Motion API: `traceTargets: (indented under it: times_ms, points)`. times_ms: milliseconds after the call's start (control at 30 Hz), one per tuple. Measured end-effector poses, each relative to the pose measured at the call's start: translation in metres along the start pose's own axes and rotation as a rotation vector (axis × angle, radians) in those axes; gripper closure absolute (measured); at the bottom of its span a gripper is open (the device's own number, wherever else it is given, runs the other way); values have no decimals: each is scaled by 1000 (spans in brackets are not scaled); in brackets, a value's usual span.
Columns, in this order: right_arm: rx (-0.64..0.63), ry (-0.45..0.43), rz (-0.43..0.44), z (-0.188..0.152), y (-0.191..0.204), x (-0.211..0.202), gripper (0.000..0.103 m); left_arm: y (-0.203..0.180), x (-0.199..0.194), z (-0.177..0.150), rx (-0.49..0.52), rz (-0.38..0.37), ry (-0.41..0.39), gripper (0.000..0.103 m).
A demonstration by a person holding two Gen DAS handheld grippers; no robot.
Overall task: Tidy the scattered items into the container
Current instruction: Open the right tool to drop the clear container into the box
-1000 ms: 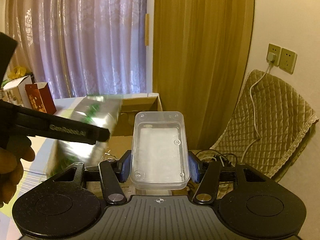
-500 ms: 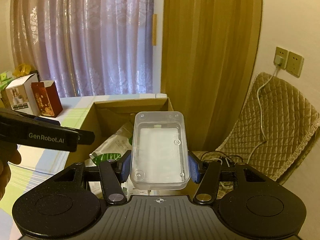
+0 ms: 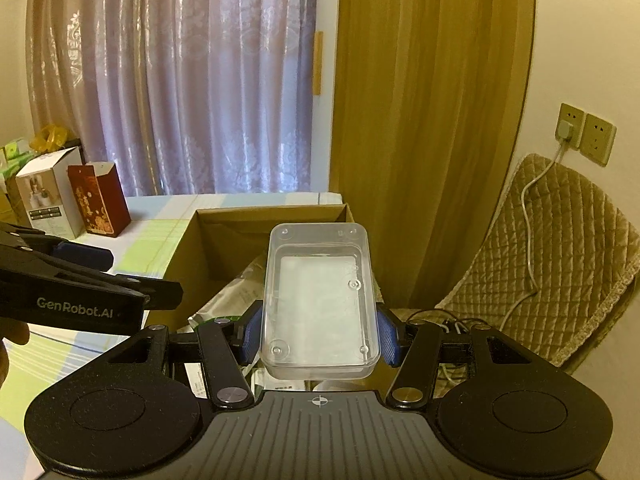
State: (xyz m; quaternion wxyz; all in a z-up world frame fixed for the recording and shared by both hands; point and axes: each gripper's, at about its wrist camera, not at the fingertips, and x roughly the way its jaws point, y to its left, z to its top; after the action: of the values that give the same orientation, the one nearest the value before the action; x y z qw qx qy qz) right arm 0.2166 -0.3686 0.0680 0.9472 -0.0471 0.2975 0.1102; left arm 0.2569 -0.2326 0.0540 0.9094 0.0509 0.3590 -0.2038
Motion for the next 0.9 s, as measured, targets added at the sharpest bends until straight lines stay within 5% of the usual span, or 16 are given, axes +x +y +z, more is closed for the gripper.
traceTargets:
  times_ms: [600,633,667,733,900]
  points:
    - [21,26,72,17,7,35,44,23,-13,-12,-12,36,-6,23]
    - [34,30,78,16,7,38,41,24,-13,-12,-13,36,-4,23]
    - [49,26,73,16,5,38,24,25,-13,-13,-13,38,-3,23]
    - [74,-3,72,14,1,34,9,27,-14,-15,-14,40,0,23]
    - [78,-1,52,9,-3,30,9,30,-16,-20,-21,43,6,23]
